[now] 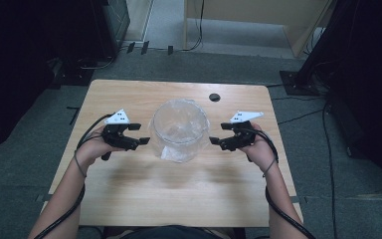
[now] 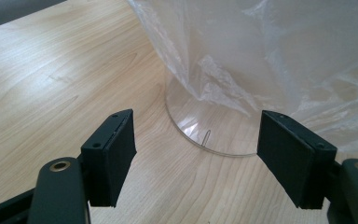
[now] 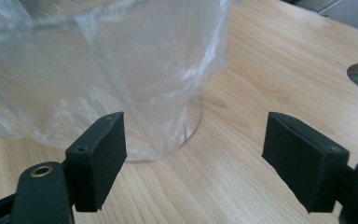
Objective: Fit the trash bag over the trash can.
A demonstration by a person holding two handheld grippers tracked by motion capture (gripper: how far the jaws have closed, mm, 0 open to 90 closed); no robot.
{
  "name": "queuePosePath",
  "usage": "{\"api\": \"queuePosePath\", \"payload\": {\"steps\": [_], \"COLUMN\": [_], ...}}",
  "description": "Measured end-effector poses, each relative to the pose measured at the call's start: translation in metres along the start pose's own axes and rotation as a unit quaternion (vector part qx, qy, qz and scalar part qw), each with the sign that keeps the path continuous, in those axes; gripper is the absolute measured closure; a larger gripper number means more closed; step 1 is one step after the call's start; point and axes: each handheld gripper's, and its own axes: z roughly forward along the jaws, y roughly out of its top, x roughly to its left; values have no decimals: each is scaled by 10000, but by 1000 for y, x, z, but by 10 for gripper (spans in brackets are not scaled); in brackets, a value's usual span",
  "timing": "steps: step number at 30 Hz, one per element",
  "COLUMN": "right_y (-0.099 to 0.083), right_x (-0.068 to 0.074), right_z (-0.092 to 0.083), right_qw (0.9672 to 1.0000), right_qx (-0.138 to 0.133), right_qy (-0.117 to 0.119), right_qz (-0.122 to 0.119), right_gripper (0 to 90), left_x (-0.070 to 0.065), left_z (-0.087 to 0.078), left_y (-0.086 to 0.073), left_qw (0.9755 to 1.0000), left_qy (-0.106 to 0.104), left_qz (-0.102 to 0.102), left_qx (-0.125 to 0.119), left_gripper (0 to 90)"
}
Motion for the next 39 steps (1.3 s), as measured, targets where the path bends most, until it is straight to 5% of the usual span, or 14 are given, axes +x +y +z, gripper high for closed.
{"api": "queuePosePath", "payload": {"steps": [13,39], "right_y": [-23,-50], "right_x": [-9,-23], "right_z": [21,54], "right_qw": [9992,9958], "right_qx": [111,724], "right_qy": [-287,-532], "right_qz": [241,152], "right_gripper": [214,208], "left_x": [11,26], "left_z": [5,33], "left_y": [-17,-45], "left_qw": [9998,9989], "left_qy": [139,269], "left_qz": [-100,-305], "left_qx": [53,232], "left_gripper": [271,257]}}
